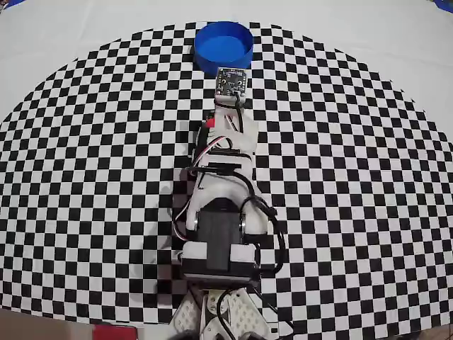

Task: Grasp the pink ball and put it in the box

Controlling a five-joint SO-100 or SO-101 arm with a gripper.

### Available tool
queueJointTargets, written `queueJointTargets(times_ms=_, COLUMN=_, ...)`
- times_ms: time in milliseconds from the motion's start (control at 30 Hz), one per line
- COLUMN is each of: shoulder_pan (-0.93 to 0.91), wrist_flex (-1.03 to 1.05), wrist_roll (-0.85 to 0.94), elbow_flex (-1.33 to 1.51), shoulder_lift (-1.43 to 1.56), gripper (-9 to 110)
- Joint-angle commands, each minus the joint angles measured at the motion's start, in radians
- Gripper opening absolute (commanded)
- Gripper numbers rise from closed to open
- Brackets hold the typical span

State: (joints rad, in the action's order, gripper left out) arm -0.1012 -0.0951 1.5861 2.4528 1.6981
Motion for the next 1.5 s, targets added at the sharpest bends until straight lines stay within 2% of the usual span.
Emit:
queueJointTargets(times_ms=0, shoulder_pan=-0.011, wrist_flex=-0.006, wrist_roll=-0.003, elbow_flex=0.011, shoulder_lift=0.086, gripper=0)
queueJointTargets(times_ms=600, shoulder_pan=0.002, wrist_flex=-0.009, wrist_roll=0.003, elbow_flex=-0.063, shoulder_lift=0.089, gripper=0)
queueJointTargets(times_ms=1467, shoulder_pan=0.037, wrist_flex=-0.005, wrist_roll=-0.003, elbow_flex=-0.399, shoulder_lift=-0.175, gripper=0)
